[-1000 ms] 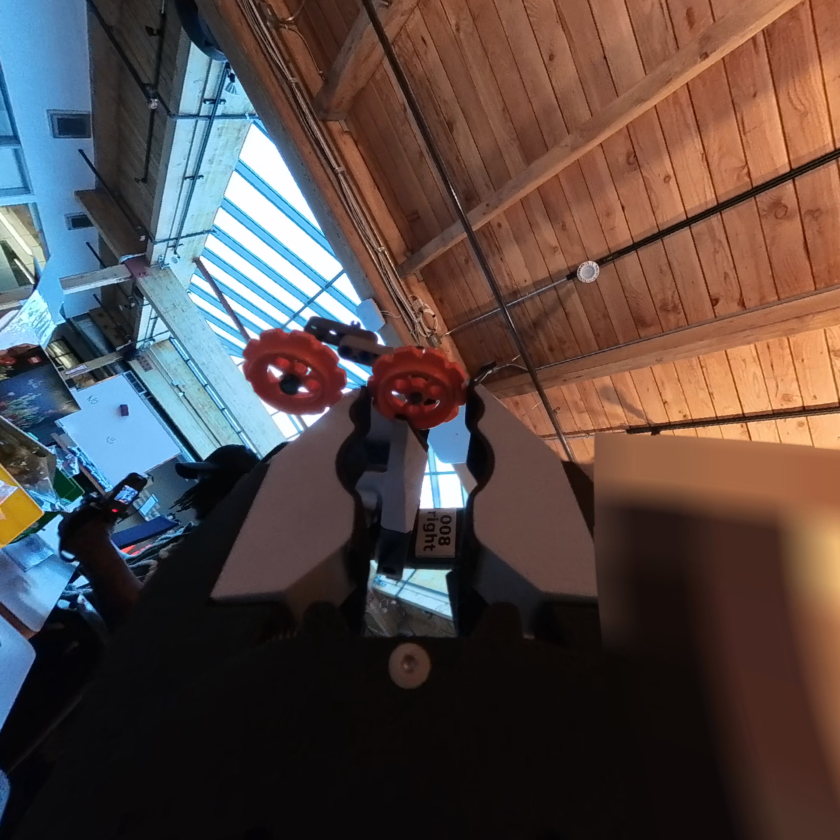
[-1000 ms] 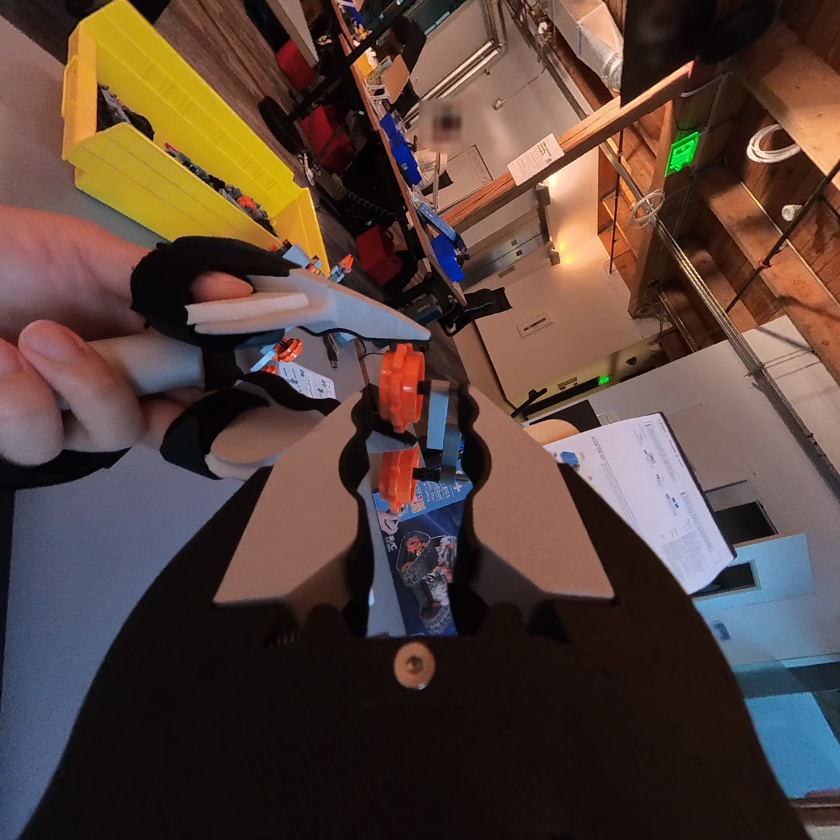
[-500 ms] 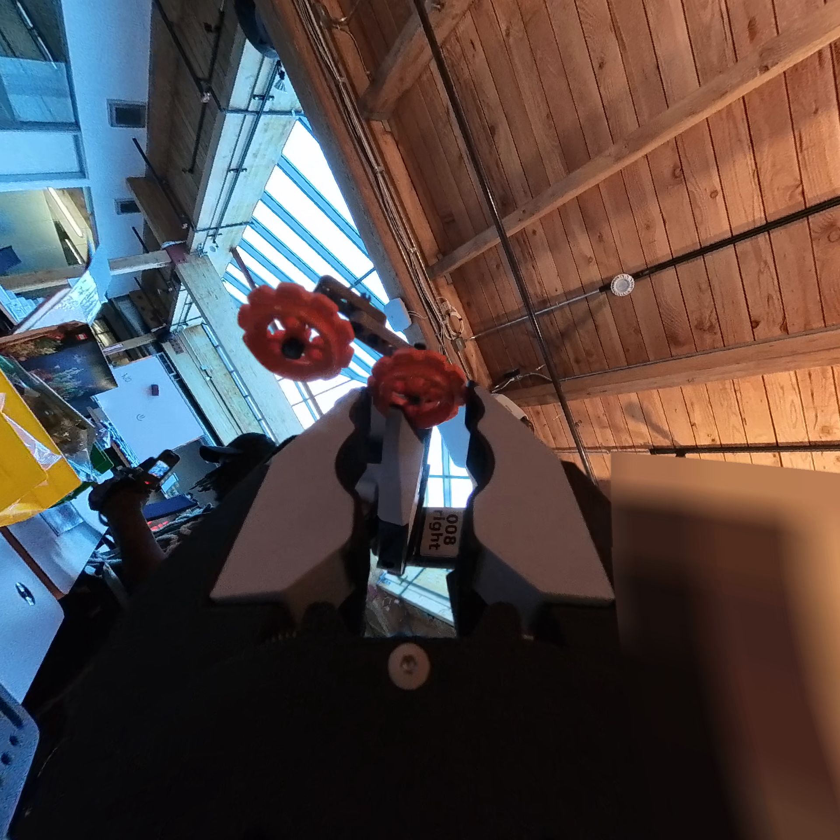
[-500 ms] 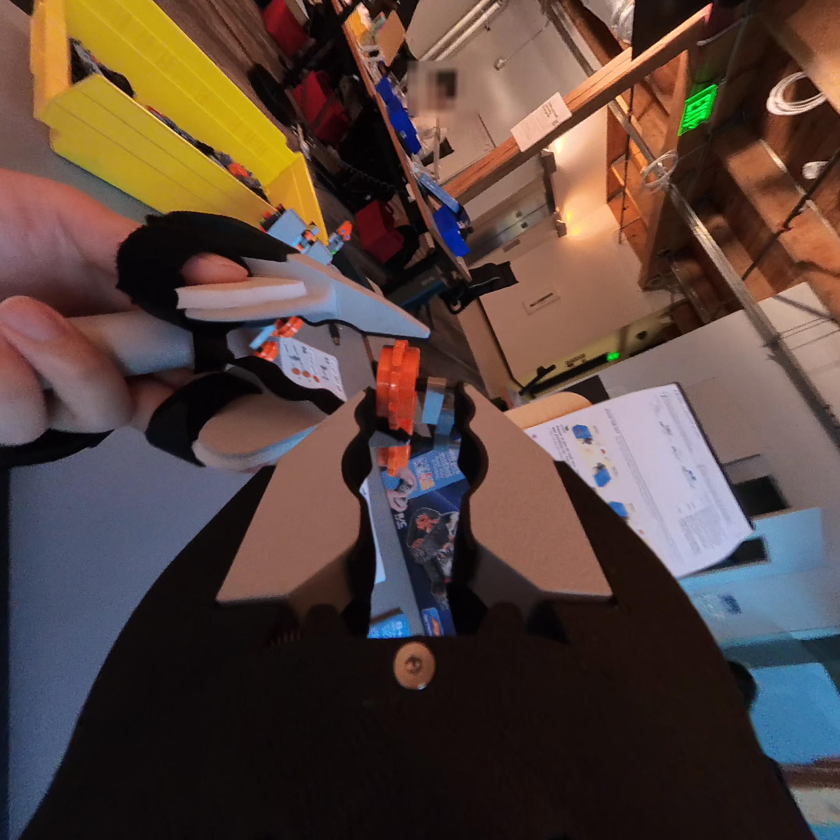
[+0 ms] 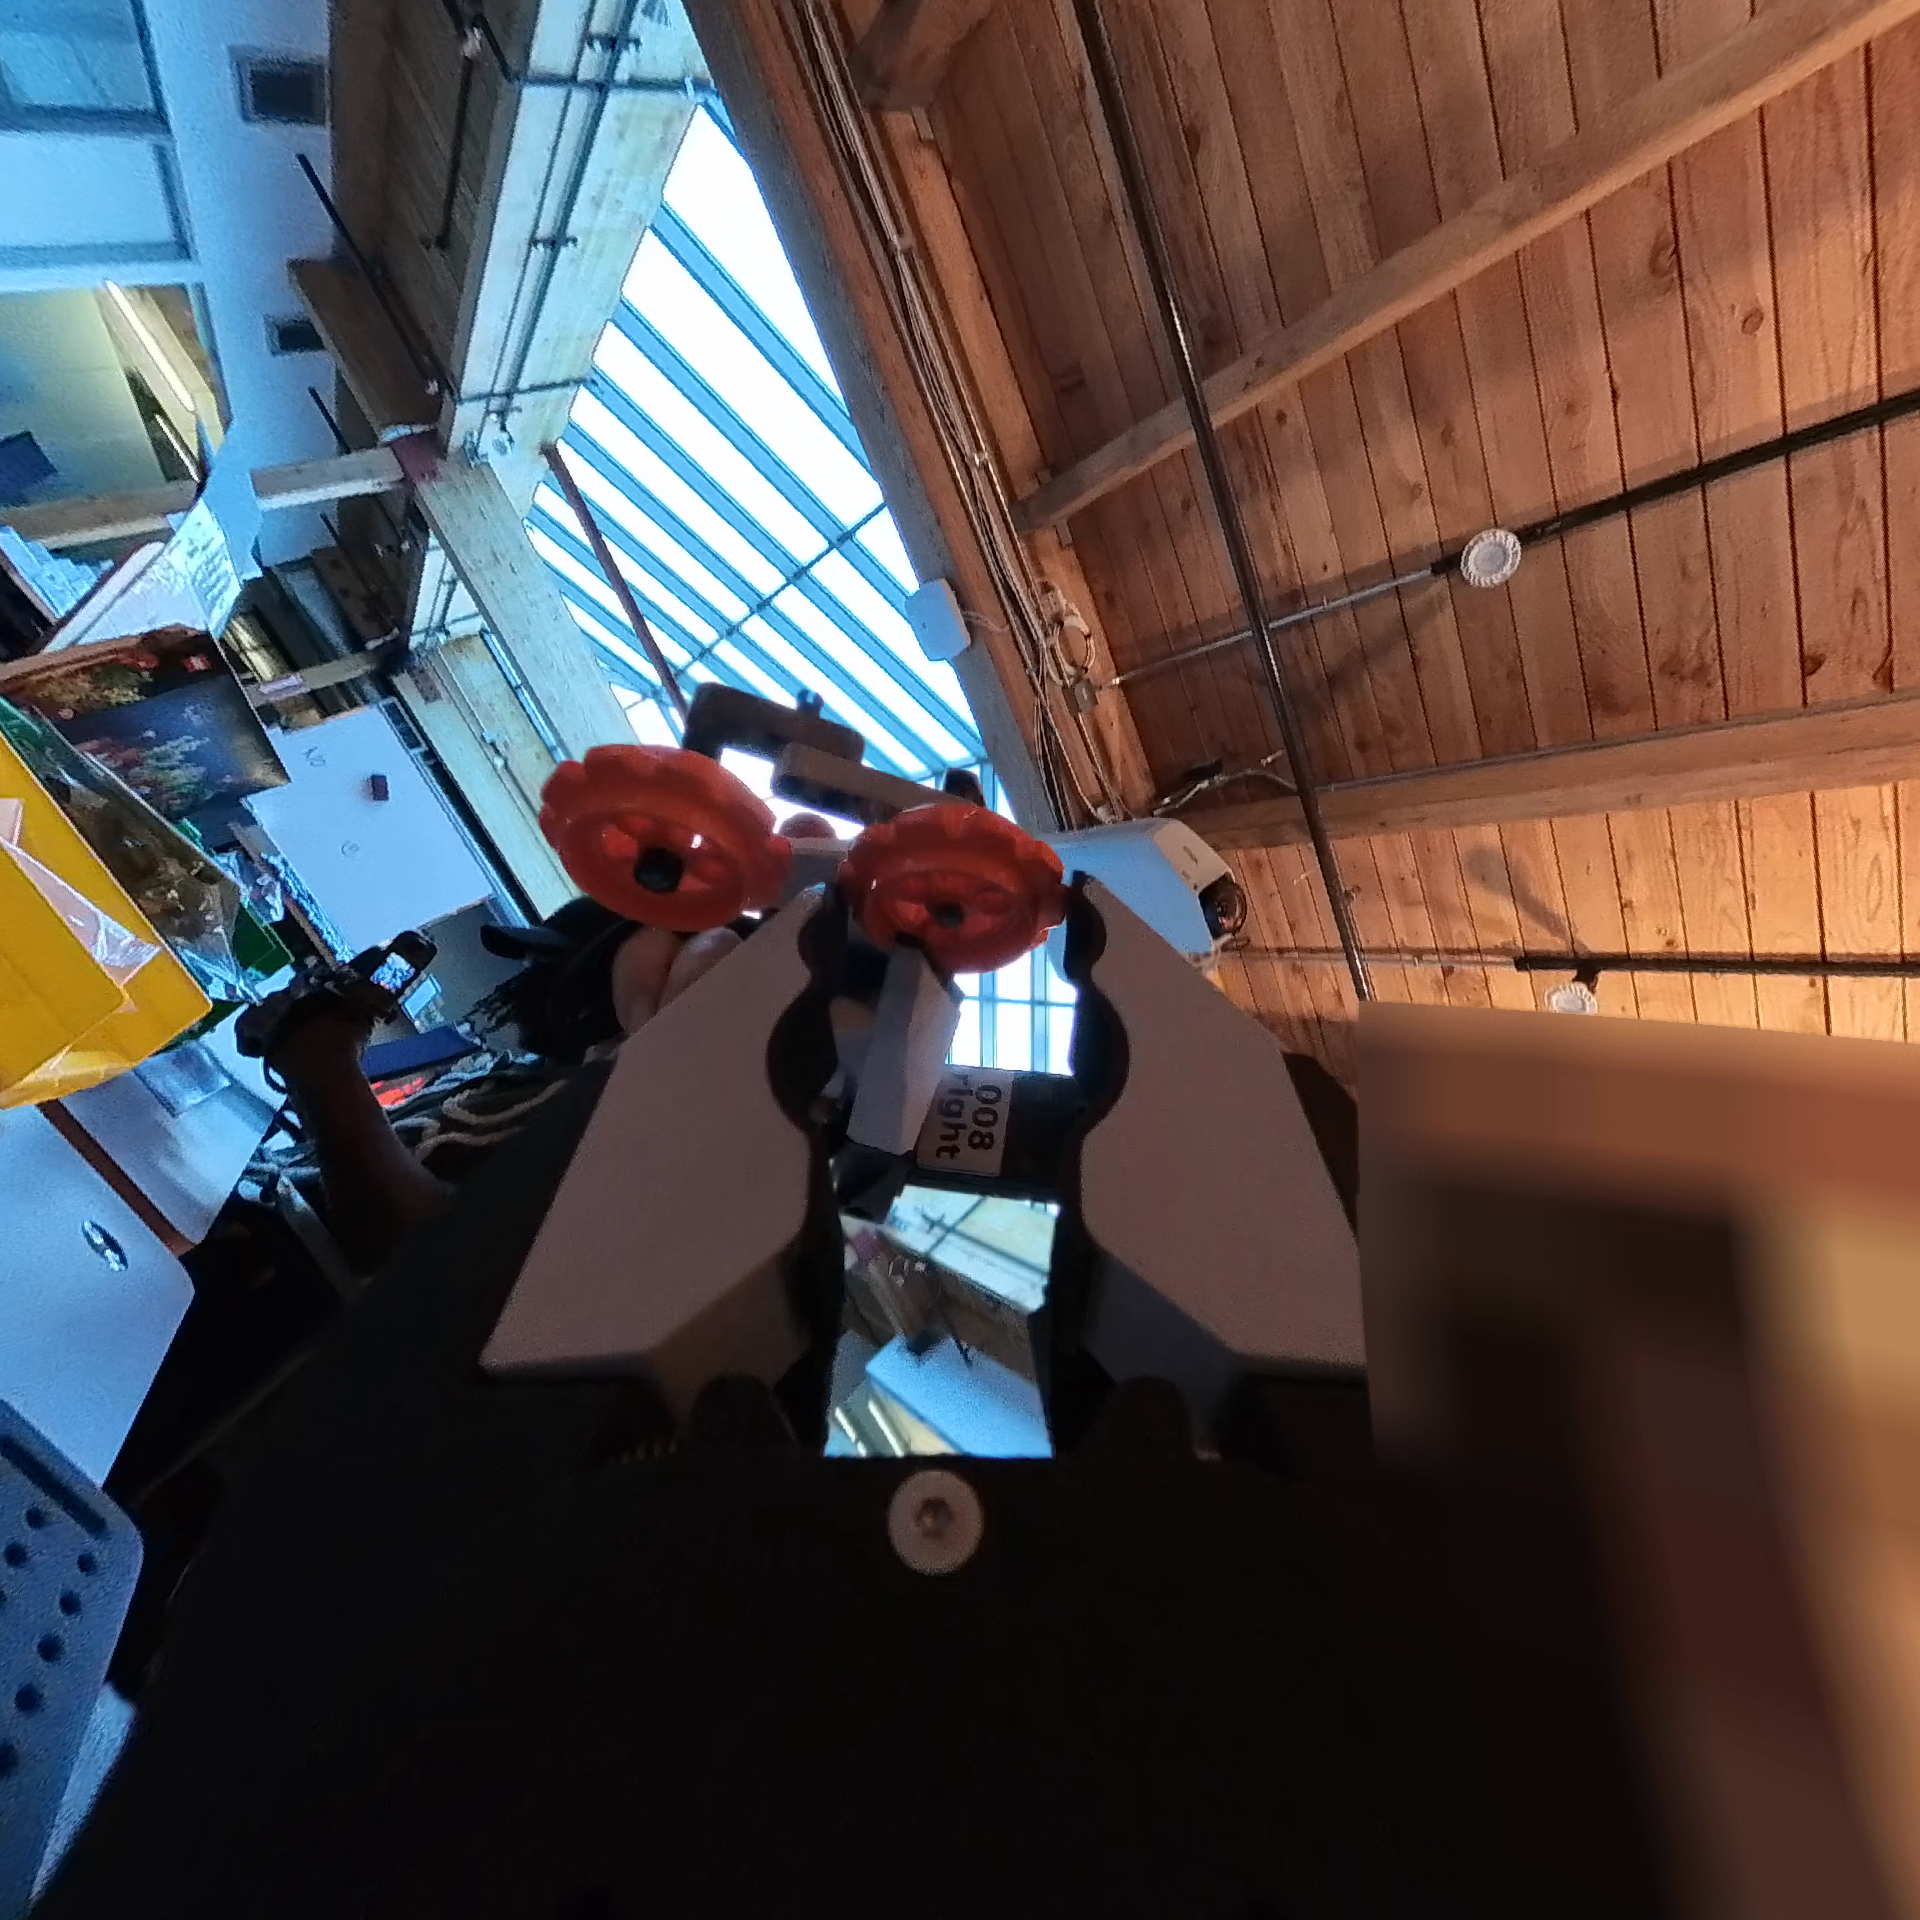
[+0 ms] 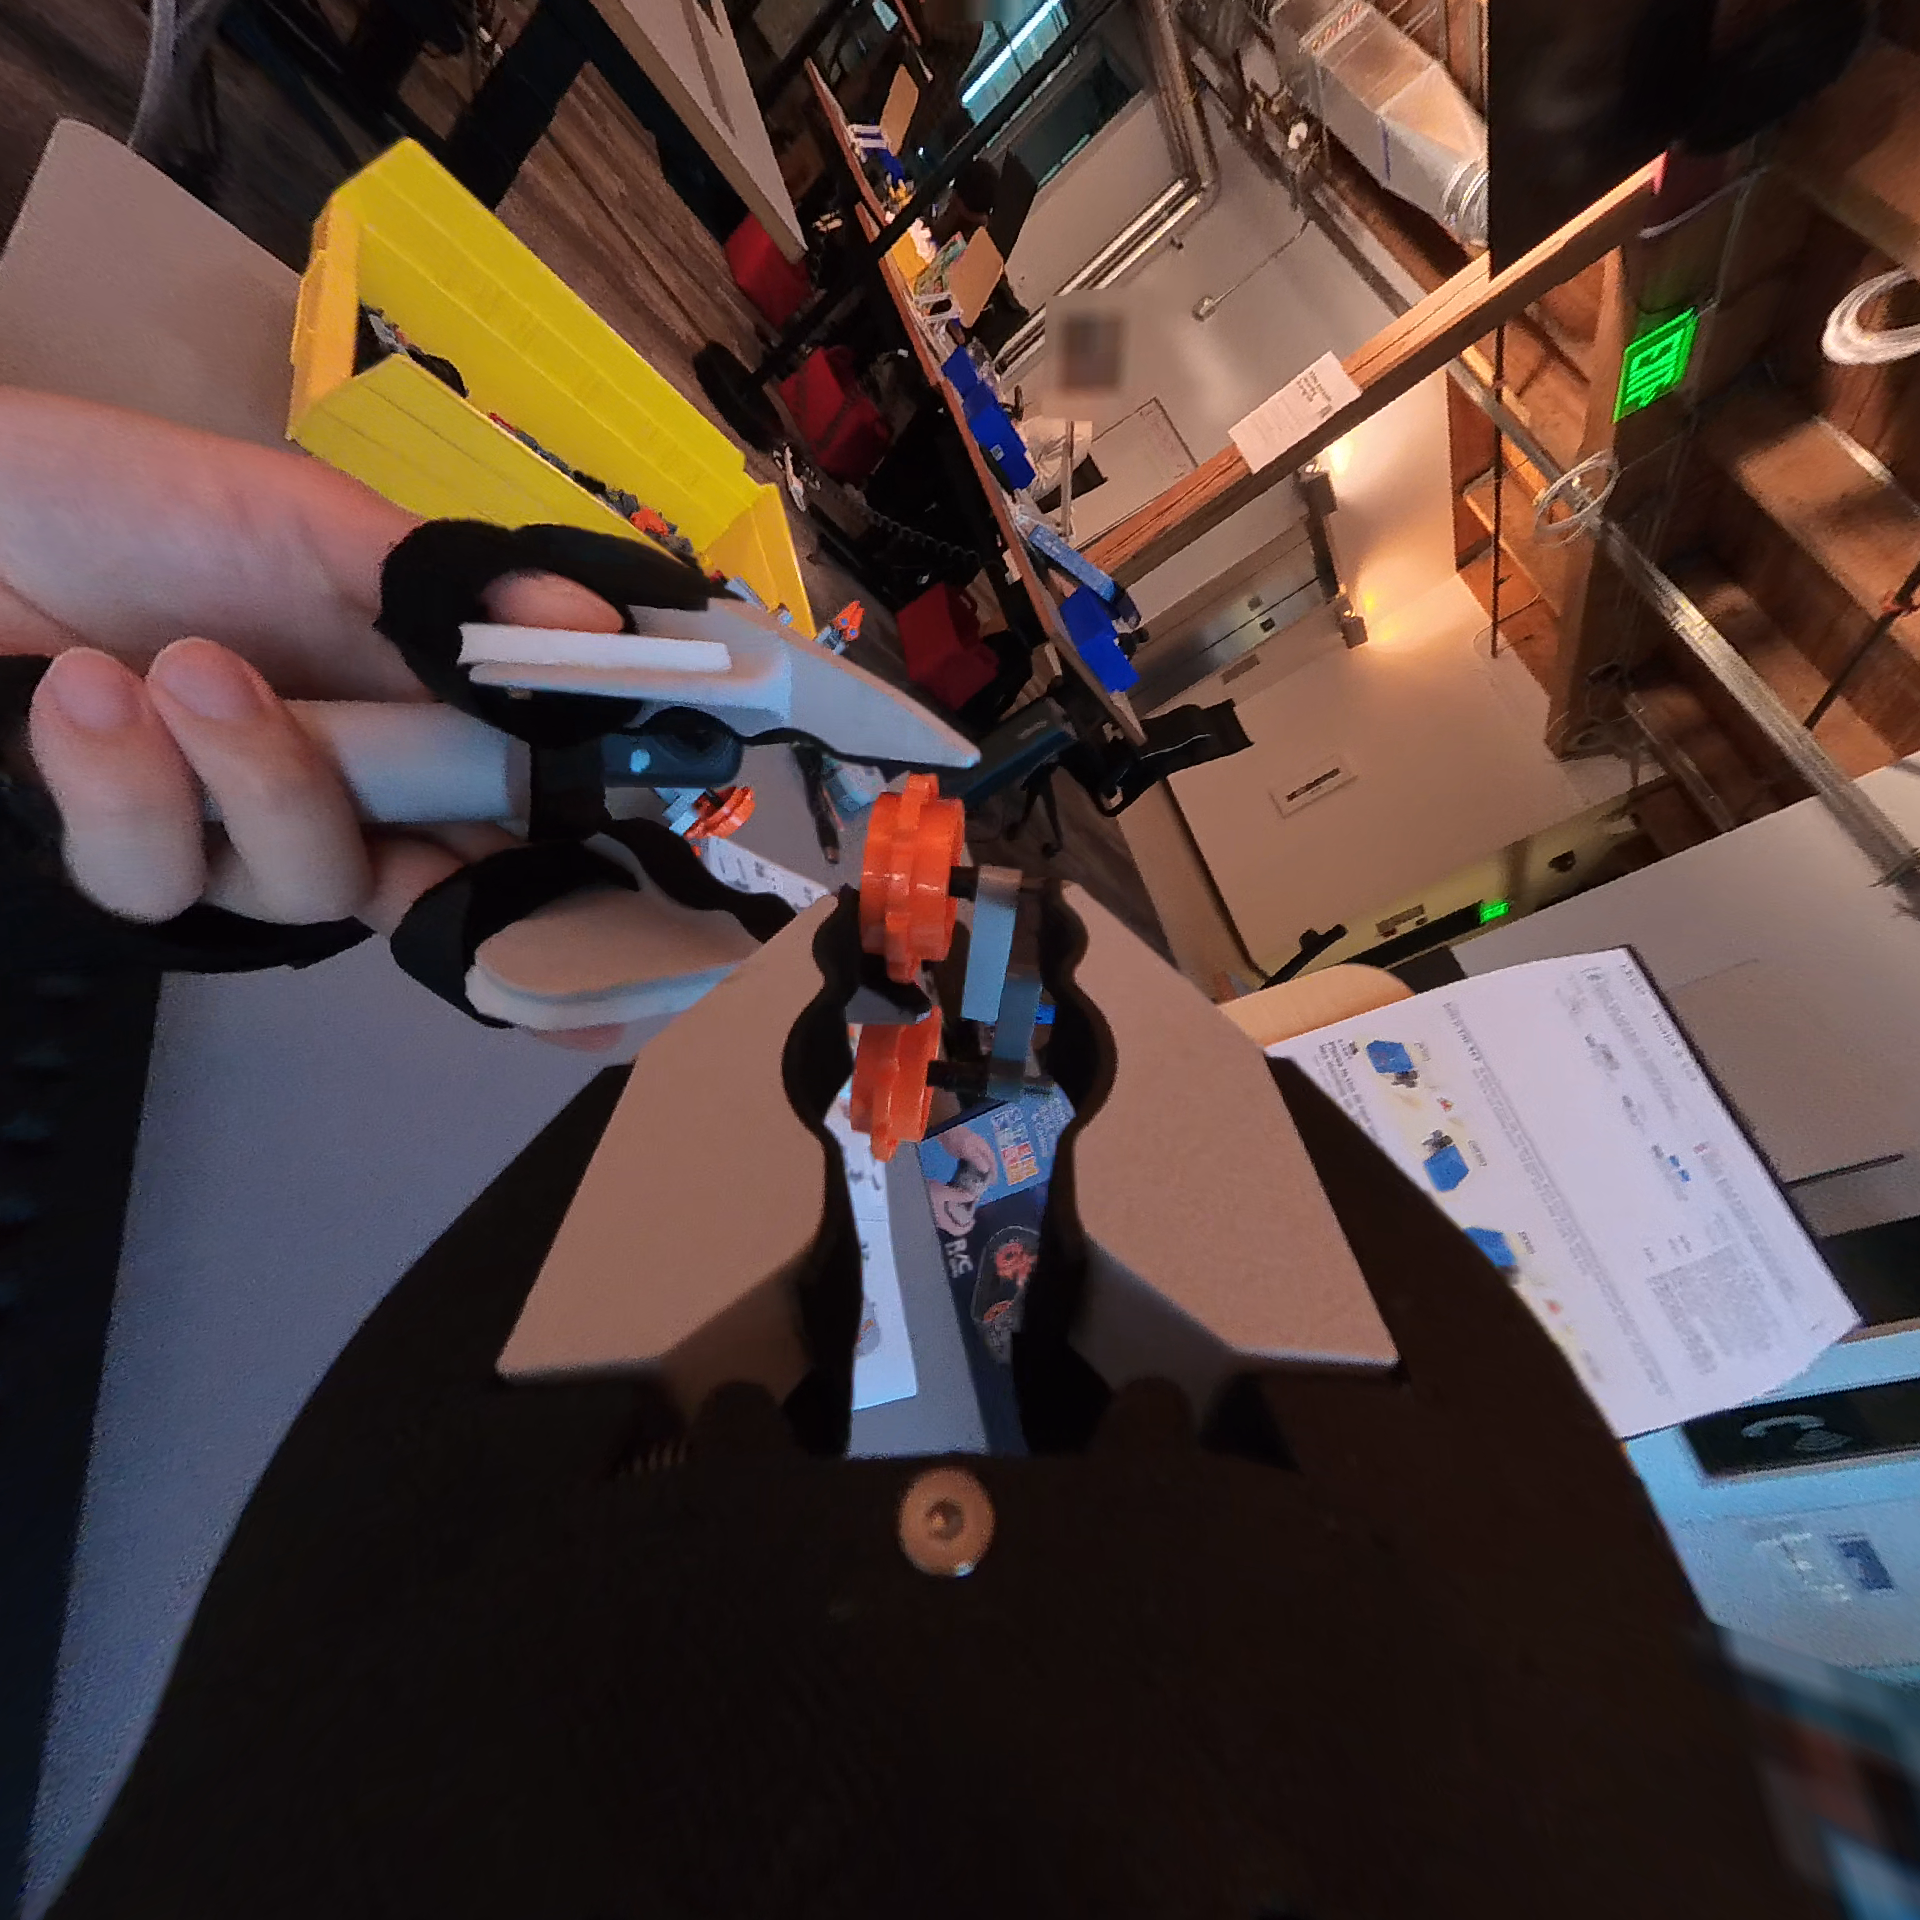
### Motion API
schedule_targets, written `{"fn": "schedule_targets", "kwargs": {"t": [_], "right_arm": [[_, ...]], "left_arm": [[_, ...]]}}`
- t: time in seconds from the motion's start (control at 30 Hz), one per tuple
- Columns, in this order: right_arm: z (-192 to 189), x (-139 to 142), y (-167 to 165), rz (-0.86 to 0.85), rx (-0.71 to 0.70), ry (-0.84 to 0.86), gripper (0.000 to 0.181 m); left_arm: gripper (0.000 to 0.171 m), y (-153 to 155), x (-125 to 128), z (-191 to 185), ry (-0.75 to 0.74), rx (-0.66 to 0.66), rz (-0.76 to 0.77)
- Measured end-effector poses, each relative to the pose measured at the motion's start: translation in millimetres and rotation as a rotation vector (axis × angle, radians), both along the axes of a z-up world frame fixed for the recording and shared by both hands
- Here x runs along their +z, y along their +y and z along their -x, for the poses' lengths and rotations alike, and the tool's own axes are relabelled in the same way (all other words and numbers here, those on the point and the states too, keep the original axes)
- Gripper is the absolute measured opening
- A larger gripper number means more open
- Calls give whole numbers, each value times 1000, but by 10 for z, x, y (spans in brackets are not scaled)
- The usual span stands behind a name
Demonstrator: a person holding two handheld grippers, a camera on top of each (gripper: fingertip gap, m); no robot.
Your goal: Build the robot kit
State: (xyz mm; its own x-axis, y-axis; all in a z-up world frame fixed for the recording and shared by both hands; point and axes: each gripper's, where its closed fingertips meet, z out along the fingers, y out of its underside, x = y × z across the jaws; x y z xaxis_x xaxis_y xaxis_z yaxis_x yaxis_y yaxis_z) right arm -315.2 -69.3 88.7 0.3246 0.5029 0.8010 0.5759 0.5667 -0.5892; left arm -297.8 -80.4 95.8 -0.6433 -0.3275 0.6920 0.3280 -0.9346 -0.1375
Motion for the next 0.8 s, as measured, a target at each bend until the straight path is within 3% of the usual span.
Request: {"fn": "schedule_targets", "kwargs": {"t": [0.17, 0.27, 0.37, 0.43, 0.47, 0.63, 0.8], "right_arm": [[-16, 14, -126, -27, 43, 27, 34], [-59, 17, -182, -7, 58, 48, 34], [-73, -19, -328, 79, 157, 85, 34], [-60, -23, -423, 134, 238, 127, 34], [-40, -31, -476, 156, 282, 138, 34], [55, -127, -658, 196, 405, 118, 34], [103, -184, -735, 212, 457, 94, 34]], "left_arm": [[40, -138, -6, -3, 63, 4, -130], [54, -183, -126, 127, 148, 70, -285], [52, -221, -258, 311, 376, 319, -727], [65, -230, -267, 348, 559, 526, -1076], [66, -304, -239, 340, 603, 554, -1219], [55, -536, -186, 232, 714, 480, -1618], [39, -652, -237, 134, 735, 492, -1827]]}}
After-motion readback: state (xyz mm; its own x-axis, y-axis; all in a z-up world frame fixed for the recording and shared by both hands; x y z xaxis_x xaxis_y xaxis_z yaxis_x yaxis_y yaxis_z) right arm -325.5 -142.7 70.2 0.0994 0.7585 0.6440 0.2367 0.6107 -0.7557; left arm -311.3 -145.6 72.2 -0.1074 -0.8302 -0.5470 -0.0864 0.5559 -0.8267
